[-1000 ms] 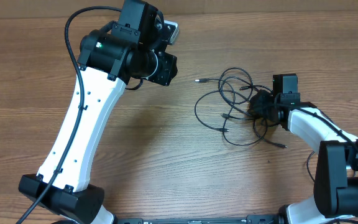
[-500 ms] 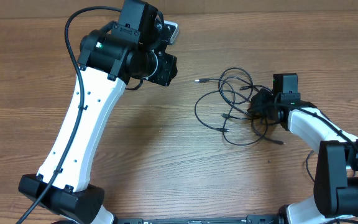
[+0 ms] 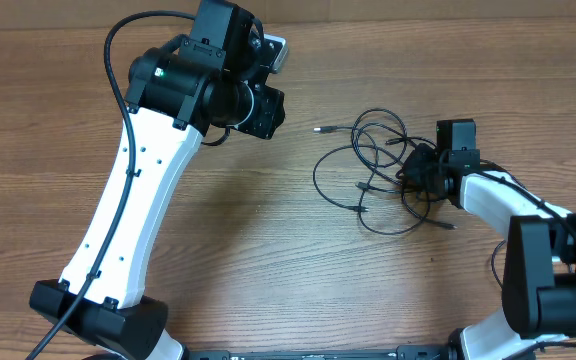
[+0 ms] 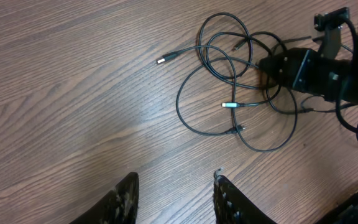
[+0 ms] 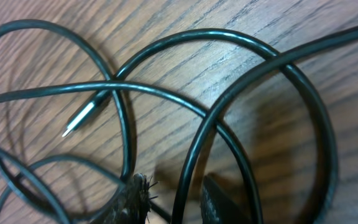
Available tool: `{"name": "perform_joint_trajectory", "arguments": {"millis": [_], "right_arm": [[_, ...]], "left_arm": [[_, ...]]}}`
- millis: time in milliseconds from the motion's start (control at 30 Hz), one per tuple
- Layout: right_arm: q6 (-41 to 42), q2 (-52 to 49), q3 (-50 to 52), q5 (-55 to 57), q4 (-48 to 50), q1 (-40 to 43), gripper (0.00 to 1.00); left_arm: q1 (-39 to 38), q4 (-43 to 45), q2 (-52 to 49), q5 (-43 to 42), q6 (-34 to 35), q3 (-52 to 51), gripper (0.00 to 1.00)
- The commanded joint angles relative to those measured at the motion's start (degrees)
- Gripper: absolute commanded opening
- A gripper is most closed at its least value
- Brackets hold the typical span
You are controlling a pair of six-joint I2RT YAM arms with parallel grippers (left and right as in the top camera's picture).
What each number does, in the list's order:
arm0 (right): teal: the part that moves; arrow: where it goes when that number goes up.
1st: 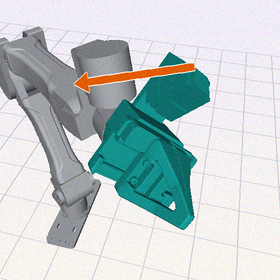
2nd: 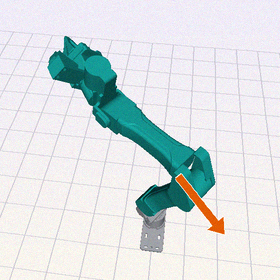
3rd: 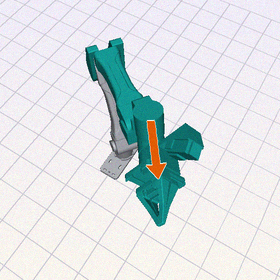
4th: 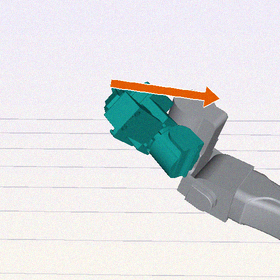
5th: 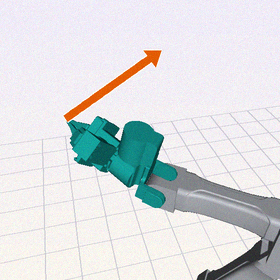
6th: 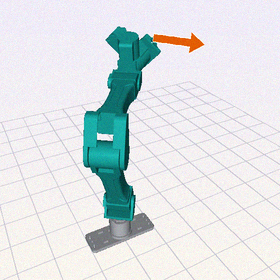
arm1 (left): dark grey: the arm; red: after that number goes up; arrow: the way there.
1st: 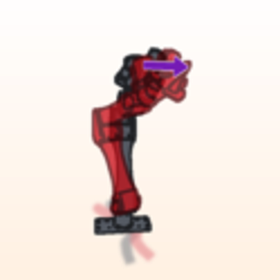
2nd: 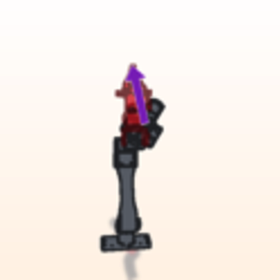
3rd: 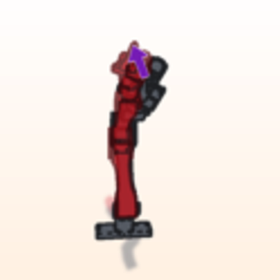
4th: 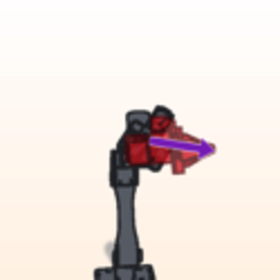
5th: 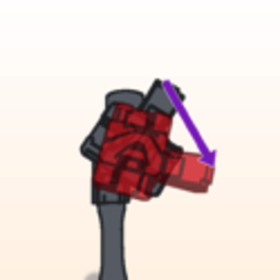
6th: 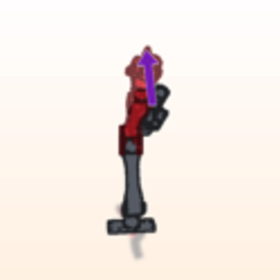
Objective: Untangle cables
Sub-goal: 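Pull the right gripper back-right, dragging the cable away from the pile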
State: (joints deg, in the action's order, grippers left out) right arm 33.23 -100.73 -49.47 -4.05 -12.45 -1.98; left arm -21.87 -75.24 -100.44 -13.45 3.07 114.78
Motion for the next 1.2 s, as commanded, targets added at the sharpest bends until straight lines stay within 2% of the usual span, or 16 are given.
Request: {"name": "perform_joint_trajectory", "arguments": {"millis": [0,100,167,233,267,467,567,700,900,1167], "right_arm": [[1.95,-1.70,0.02,0.52,1.84,-0.33,0.27],[1.95,-1.77,0.02,0.52,3.41,-0.33,0.26],[1.97,-1.77,0.02,0.52,3.98,-0.31,0.20],[1.95,-1.77,0.00,0.50,4.44,-0.31,0.06],[1.95,-1.77,0.00,0.39,4.52,-0.31,0.04],[-0.28,-0.15,-2.08,-2.36,3.63,0.02,0.04],[-3.06,3.43,-6.12,-3.82,-1.03,0.61,0.04],[-9.62,10.82,-18.80,-3.76,-12.61,1.55,0.04],[-10.82,16.20,-29.53,-3.45,-16.85,4.42,0.04],[-10.82,17.75,-30.10,12.04,-21.62,13.70,0.04]], "left_arm": [[0.11,0.00,-0.15,-0.13,0.83,-0.04,0.39],[0.11,0.02,-0.17,-0.13,0.83,-0.04,0.39],[0.11,0.02,-0.17,-0.13,0.83,-0.04,0.39],[0.11,0.02,-0.17,-0.13,0.83,-0.04,0.39],[0.11,0.02,-0.17,-0.13,0.83,-0.04,0.39],[0.11,0.04,-0.17,-0.13,0.83,-0.04,0.39],[0.11,0.04,-0.17,-0.11,0.81,-0.04,0.39],[0.11,0.24,-0.17,-0.11,0.81,-0.04,0.39],[0.11,0.44,-0.17,-0.11,0.79,-0.04,0.39],[0.11,0.17,-0.17,-0.11,0.79,-0.04,0.39]]}}
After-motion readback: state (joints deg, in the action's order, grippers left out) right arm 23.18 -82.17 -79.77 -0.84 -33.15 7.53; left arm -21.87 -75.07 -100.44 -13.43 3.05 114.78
